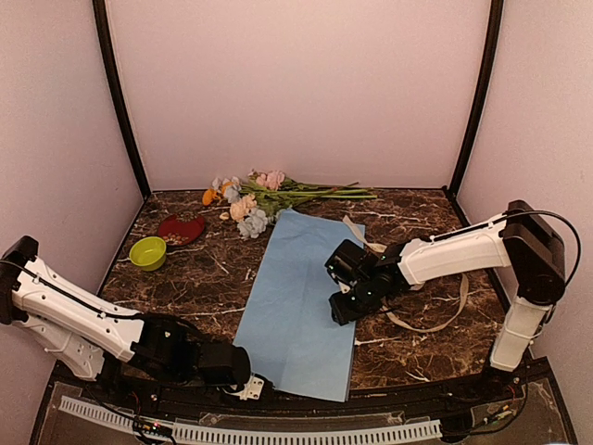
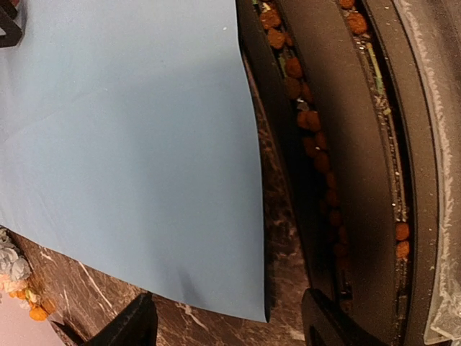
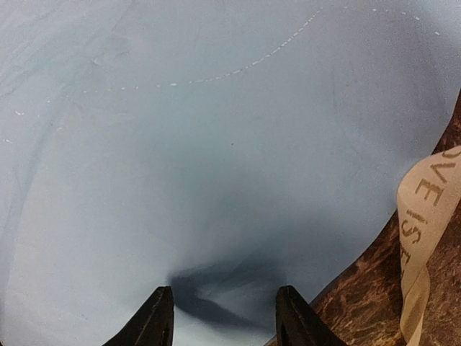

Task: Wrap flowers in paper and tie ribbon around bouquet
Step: Adjust the folded wrapping paper at the center of the board.

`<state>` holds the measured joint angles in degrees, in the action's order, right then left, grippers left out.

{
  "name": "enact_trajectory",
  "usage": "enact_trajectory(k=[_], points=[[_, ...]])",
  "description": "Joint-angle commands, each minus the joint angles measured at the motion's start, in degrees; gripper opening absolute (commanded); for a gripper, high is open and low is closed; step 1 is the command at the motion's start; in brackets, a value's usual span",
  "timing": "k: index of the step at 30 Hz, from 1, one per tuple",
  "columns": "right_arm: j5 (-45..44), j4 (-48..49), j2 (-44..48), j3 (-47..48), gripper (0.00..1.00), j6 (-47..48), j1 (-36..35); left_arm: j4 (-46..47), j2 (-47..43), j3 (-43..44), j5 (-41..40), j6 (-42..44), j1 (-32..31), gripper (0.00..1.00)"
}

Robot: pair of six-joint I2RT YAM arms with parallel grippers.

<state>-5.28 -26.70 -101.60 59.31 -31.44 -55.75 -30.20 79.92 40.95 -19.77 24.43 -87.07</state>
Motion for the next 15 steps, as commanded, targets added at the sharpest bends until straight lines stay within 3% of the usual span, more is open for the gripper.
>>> enact_trajectory(k=[1,4,15], points=[[1.4,4.1,-4.1,0.2,0.48,-0.7,1.4,4.8,-0.7,-1.8,-6.5,-0.2,-0.3,0.70],[3.5,5.1,-4.4,0.5,0.48,-0.4,1.4,7.8,0.0,-2.0,-9.1,-0.8,-0.2,0.68],[7.2,7.4,-4.3,-0.3,0.47,-1.1,0.9,14.5,7.0,1.7,-3.8,-1.1,-0.3,0.67]])
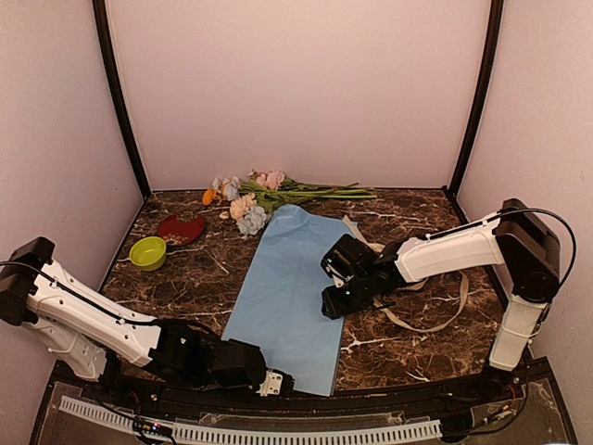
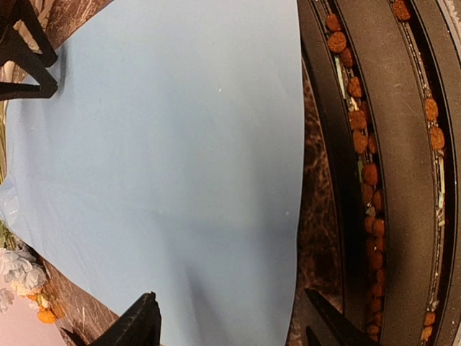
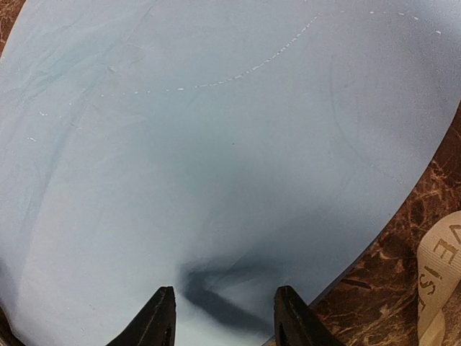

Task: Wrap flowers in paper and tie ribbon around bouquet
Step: Adjust the folded wrapping paper at the center of the board.

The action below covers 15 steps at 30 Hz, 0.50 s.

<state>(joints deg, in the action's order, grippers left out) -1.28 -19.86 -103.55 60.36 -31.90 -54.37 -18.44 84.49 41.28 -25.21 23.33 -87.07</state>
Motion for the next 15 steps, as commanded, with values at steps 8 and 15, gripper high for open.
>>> enact_trajectory(k=[8,15], points=[[3.3,0.8,-2.4,-1.3,0.47,-0.9,-0.9,5.6,4.1,2.3,3.5,3.1,-0.2,0.68],[3.2,0.6,-2.3,-1.2,0.47,-0.7,-1.2,8.1,4.9,1.9,-2.6,5.2,-0.2,0.53]])
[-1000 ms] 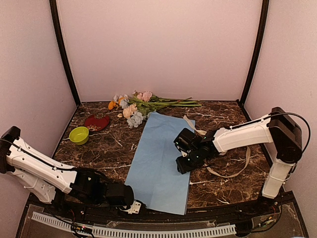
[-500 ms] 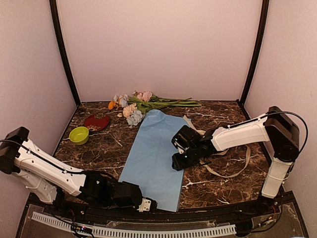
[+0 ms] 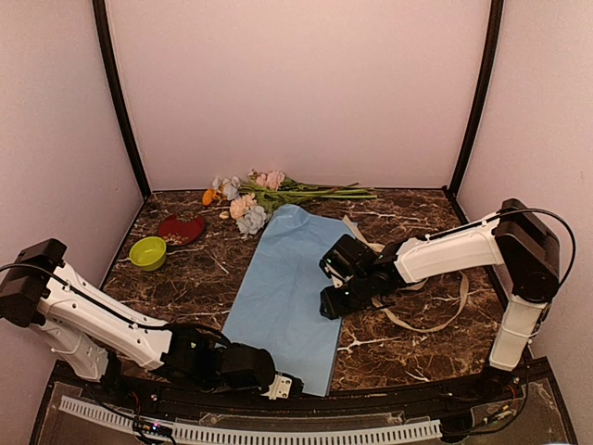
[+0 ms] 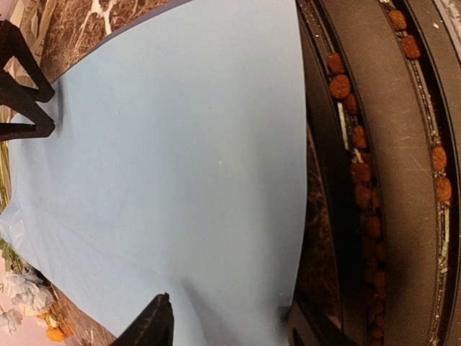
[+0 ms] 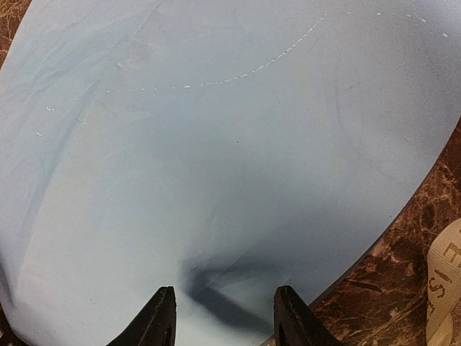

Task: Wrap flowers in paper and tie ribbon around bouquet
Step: Adjust the folded wrapping paper at the center of the board, then pick up the folded wrapping paper from the center of the board.

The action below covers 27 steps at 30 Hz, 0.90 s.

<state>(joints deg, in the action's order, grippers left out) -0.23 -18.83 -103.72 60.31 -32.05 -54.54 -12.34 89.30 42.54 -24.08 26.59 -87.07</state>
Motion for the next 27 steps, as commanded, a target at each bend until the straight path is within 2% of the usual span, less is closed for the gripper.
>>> enact_trajectory(k=[1,10,14,17,21,27], points=[[2.0,-0.5,-2.0,-1.2,0.46,-0.5,-1.0,2.7,0.0,0.5,-4.5,2.3,-0.2,0.50],[1.2,-1.2,-0.8,-1.8,0.47,-0.4,-1.1,6.3,-2.4,0.4,-7.5,3.4,-0.3,0.35],[1.2,-1.5,-0.2,-1.6,0.47,-0.1,-1.1,5.9,-3.7,0.0,-6.1,3.0,-0.2,0.19],[2.4,-2.2,0.6,-1.0,0.47,0.7,-0.8,5.2,-3.9,0.0,-5.1,2.1,-0.2,0.01],[2.3,-2.0,5.2,-1.8,0.48,0.6,2.0,3.7,-5.8,0.4,-3.4,-1.4,0.3,0.00],[2.3,-2.8,8.4,-6.0,0.48,2.8,11.9,1.7,-12.6,2.1,0.3,-9.8,5.0,0.00]])
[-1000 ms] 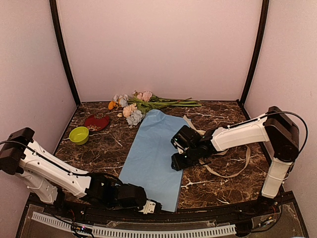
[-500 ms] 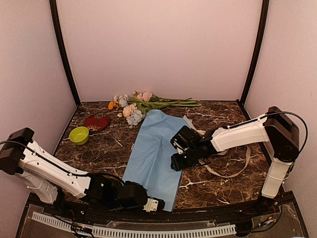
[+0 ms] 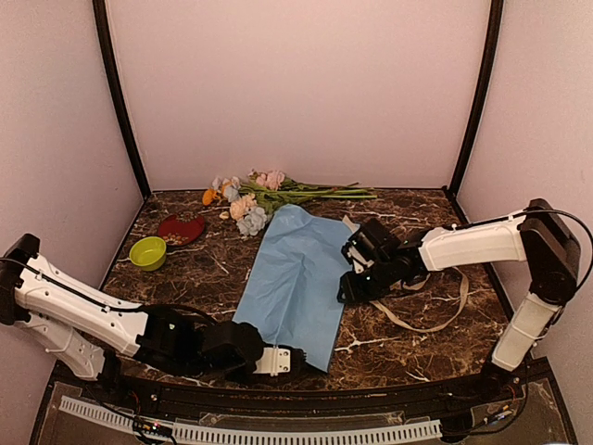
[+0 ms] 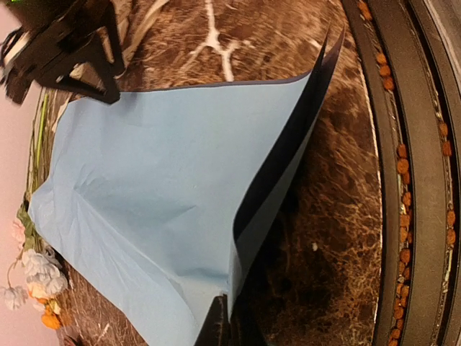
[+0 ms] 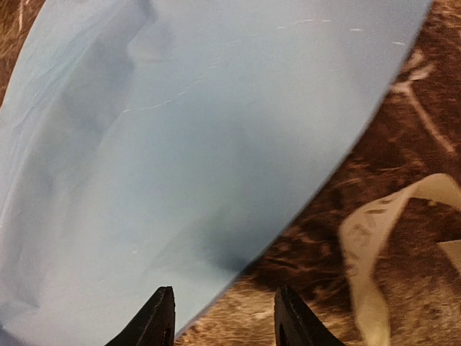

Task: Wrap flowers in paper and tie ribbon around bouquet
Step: Pick up the folded wrapping paper from the center of the board.

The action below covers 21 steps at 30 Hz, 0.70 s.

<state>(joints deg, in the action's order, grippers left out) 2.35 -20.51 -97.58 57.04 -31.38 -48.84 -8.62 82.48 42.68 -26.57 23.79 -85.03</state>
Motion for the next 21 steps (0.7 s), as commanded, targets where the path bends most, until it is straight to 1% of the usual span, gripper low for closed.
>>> enact_trajectory(k=[1,4,9,11,14,15,17,18,19,21], points=[[-0.2,-0.7,2.4,-3.8,0.48,2.4,8.0,-2.1,-6.9,1.9,3.8,-8.2,3.7,0.00],[-1.3,-0.8,2.3,-6.0,0.48,4.1,13.0,-1.7,-10.4,1.0,6.1,-11.4,5.3,0.00],[-8.1,-4.0,1.9,-6.5,0.47,7.2,19.8,-1.7,-14.9,0.3,6.4,-16.4,7.2,0.00],[-10.2,-4.8,3.4,-6.8,0.47,8.2,23.1,-1.4,-16.8,0.3,6.6,-18.9,8.1,0.00],[-10.7,-6.2,5.8,-6.3,0.47,9.8,28.5,-0.6,-19.2,0.0,6.6,-22.2,8.9,0.00],[-11.2,-6.8,8.3,-5.8,0.48,10.1,29.9,-0.1,-20.1,-0.1,6.5,-23.0,9.1,0.00],[-13.2,-8.6,10.9,-4.0,0.48,10.6,30.6,0.9,-21.4,-0.8,6.4,-23.9,9.5,0.00],[-12.4,-9.0,12.1,-3.2,0.48,11.1,30.3,1.4,-21.8,-1.1,6.4,-24.2,9.7,0.00],[-10.0,-8.7,13.4,-2.7,0.48,12.8,29.5,1.7,-22.0,-1.3,6.4,-24.4,9.9,0.00],[-4.2,-7.6,16.2,-2.3,0.47,17.2,25.6,1.8,-22.0,-1.3,6.2,-24.5,10.0,0.00]])
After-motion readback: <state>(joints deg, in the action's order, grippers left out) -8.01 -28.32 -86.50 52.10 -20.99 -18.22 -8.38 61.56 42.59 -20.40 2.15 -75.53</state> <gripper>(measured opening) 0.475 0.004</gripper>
